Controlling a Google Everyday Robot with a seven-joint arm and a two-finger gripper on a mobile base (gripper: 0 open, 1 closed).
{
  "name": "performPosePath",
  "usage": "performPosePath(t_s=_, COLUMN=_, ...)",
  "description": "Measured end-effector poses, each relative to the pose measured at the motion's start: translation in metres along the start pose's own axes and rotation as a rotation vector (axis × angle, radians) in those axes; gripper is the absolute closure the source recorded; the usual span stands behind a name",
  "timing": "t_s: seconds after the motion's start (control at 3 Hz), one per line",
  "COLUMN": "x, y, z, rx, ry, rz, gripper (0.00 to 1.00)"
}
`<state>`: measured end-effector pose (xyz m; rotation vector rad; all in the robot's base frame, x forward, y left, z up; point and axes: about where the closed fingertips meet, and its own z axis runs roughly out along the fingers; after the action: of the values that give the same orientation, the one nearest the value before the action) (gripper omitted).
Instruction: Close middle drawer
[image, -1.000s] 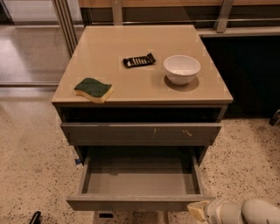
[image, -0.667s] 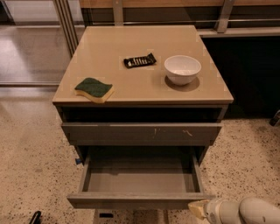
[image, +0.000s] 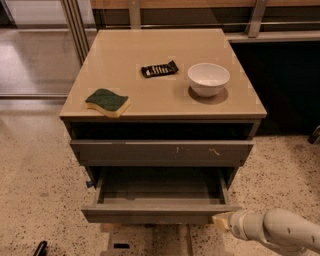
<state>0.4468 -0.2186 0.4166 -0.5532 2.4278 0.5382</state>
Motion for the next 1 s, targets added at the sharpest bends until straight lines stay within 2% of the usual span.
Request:
performPosePath(t_s=0.33, x=-0.026, y=-0.007, z=0.015, rx=-0.002, ry=-0.009, rz=-0.041, gripper=1.0)
performPosePath(t_s=1.0, x=-0.059, y=-0.013, z=0.06, rx=-0.033, ry=-0.012, rz=-0.057, gripper=1.0)
